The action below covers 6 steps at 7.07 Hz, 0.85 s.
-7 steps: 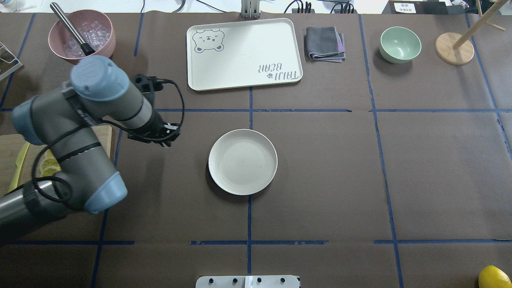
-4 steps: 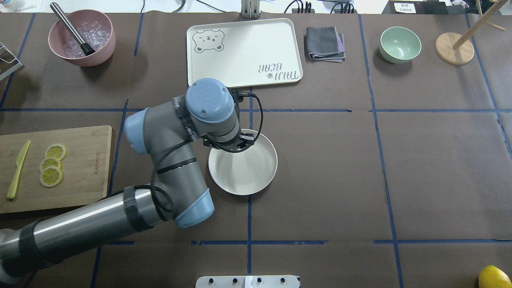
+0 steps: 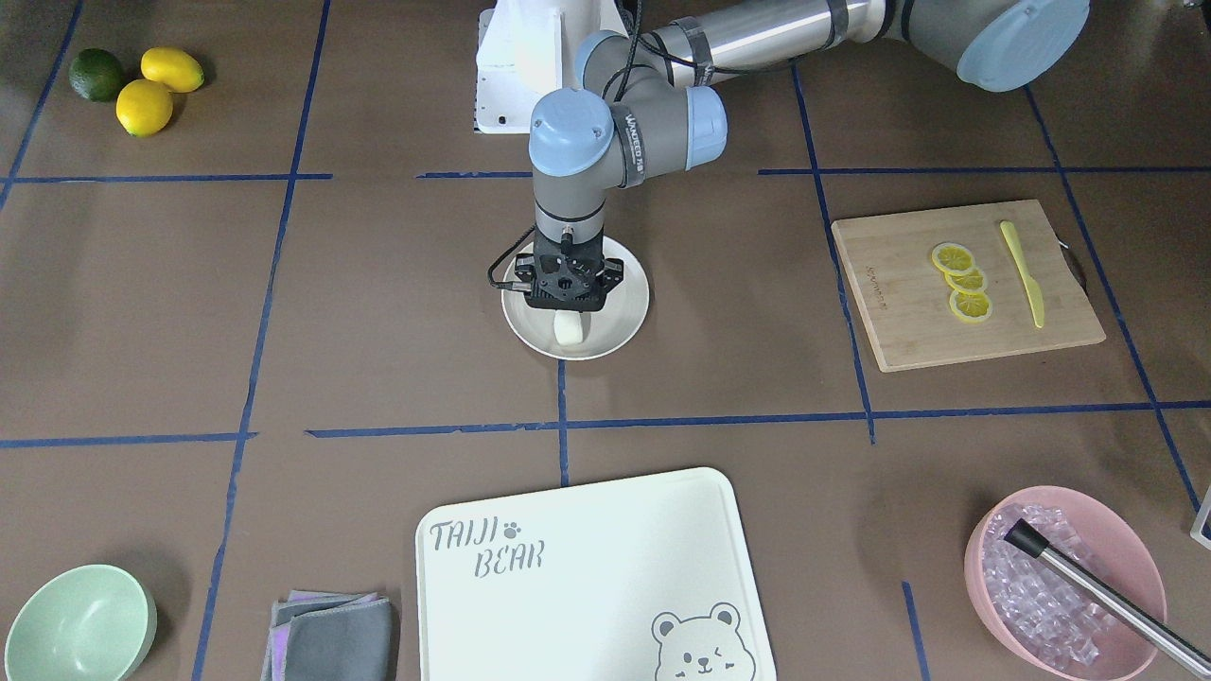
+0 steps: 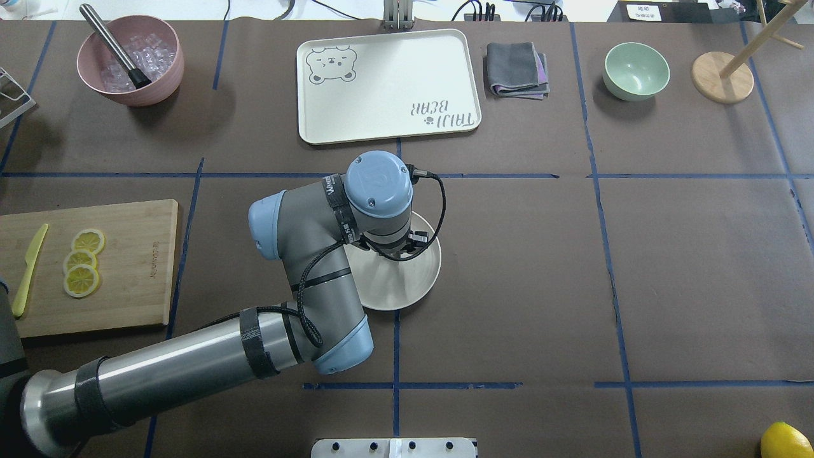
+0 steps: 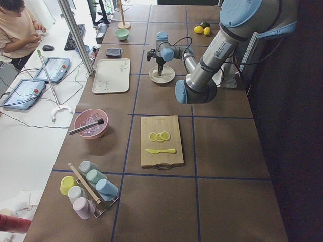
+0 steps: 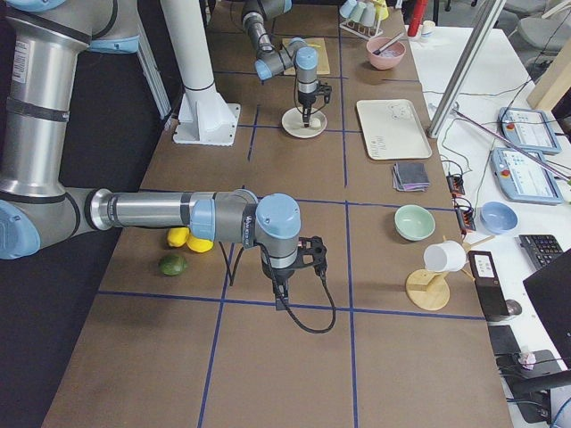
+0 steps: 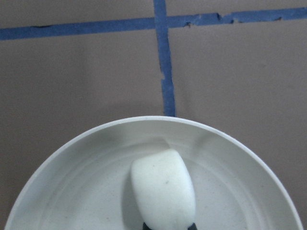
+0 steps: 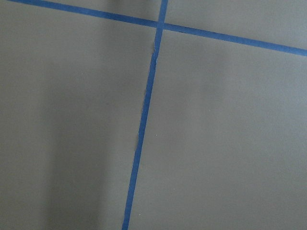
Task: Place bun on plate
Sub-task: 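Carry the bun with the left gripper and lower it onto the plate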
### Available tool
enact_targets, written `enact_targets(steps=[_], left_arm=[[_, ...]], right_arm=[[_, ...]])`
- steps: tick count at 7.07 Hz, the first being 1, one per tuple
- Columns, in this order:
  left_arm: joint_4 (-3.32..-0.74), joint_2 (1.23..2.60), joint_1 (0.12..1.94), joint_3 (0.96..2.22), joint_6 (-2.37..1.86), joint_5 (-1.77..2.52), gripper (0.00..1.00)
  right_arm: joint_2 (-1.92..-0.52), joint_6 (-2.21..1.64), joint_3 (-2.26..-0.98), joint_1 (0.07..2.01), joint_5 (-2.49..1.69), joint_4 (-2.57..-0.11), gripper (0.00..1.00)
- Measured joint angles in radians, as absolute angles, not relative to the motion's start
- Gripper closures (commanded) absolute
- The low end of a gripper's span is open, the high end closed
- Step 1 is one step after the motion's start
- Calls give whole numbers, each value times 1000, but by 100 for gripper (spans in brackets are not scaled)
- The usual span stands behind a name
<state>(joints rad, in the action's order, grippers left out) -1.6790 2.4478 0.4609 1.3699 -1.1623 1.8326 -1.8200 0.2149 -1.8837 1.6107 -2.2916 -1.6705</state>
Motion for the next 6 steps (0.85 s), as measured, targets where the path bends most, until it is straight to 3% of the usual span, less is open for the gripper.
enact_targets(steps=[4, 6], left_arm=[[-1667, 2434, 489, 1439, -1161, 1896, 0], [-1616, 2346, 556, 1566, -1099, 1993, 0]], right_arm=[[-1819, 215, -1884, 1611, -2293, -1670, 0], [-1819, 215, -1883, 1611, -2292, -1671, 0]])
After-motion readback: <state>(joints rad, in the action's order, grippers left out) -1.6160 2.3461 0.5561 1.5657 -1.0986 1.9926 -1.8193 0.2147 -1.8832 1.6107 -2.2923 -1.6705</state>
